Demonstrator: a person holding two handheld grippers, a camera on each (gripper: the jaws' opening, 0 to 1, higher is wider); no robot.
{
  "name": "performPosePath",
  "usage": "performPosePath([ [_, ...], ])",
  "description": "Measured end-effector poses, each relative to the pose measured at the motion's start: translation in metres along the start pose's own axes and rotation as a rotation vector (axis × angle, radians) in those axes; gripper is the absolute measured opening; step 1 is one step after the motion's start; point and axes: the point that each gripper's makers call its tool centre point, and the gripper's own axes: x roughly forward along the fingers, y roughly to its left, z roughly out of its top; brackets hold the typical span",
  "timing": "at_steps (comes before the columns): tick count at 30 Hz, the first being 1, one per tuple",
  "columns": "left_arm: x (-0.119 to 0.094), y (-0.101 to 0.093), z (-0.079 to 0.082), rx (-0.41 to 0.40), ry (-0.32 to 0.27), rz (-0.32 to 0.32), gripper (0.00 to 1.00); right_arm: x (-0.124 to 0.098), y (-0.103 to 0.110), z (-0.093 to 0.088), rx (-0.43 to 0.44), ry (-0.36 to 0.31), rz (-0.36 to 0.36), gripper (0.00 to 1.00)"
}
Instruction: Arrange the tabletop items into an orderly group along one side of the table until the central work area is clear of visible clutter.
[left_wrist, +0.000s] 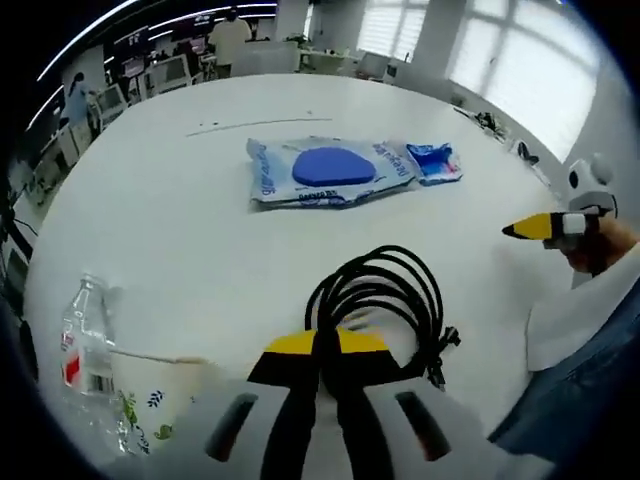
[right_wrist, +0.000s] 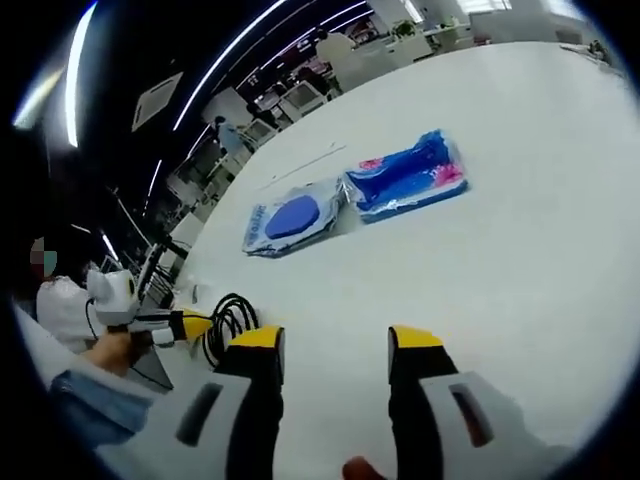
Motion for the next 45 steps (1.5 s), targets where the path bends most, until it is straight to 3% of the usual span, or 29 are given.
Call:
performPosePath([
  [1, -0.001, -0.001, 0.001, -0.035, -0.009, -0.012, 0.01, 0.000, 0.001, 0.000, -0.005, 0.000, 0.003, 0.39],
  [5, -0.005, 0.002, 0.004, -0.038, -0.009, -0.011, 0.01, 0.001, 0.009, 0.000, -0.019, 0.007, 0.030, 0.39],
  [9, -0.011, -0.008, 0.011, -0.047, -0.029, -0.043, 0.00, 0.004, 0.021, 0.002, -0.024, 0.005, 0.078, 0.40],
  [12, -0.018, -0.018, 0.023, 0.005, -0.065, -0.070, 0.00, 0.010, 0.036, -0.002, -0.029, 0.024, 0.146, 0.46],
  [17, -0.033, -0.039, 0.043, 0.083, -0.137, -0.114, 0.00, 0.018, 0.070, -0.014, -0.035, 0.080, 0.294, 0.64],
  [21, -0.046, -0.054, 0.056, 0.117, -0.188, -0.149, 0.00, 0.028, 0.080, -0.018, -0.051, 0.092, 0.332, 0.73],
  [25, -0.059, -0.068, 0.072, 0.159, -0.257, -0.199, 0.00, 0.033, 0.086, -0.010, -0.059, 0.066, 0.367, 0.78],
  [26, -0.065, -0.074, 0.080, 0.188, -0.299, -0.230, 0.00, 0.034, 0.088, -0.005, -0.076, 0.047, 0.380, 0.79],
  [29, -0.077, -0.084, 0.087, 0.223, -0.326, -0.249, 0.00, 0.033, 0.095, 0.006, -0.124, -0.005, 0.430, 0.82],
  [36, -0.100, -0.106, 0.107, 0.254, -0.403, -0.339, 0.00, 0.034, 0.099, 0.013, -0.207, -0.014, 0.486, 0.84],
  [40, -0.115, -0.119, 0.119, 0.259, -0.447, -0.395, 0.00, 0.027, 0.123, 0.017, -0.135, -0.037, 0.630, 0.76],
  [42, -0.121, -0.126, 0.125, 0.259, -0.462, -0.424, 0.00, 0.025, 0.133, 0.021, -0.134, -0.068, 0.673, 0.70],
  [45, -0.130, -0.137, 0.136, 0.231, -0.502, -0.482, 0.00, 0.015, 0.160, 0.032, -0.088, -0.129, 0.801, 0.58],
])
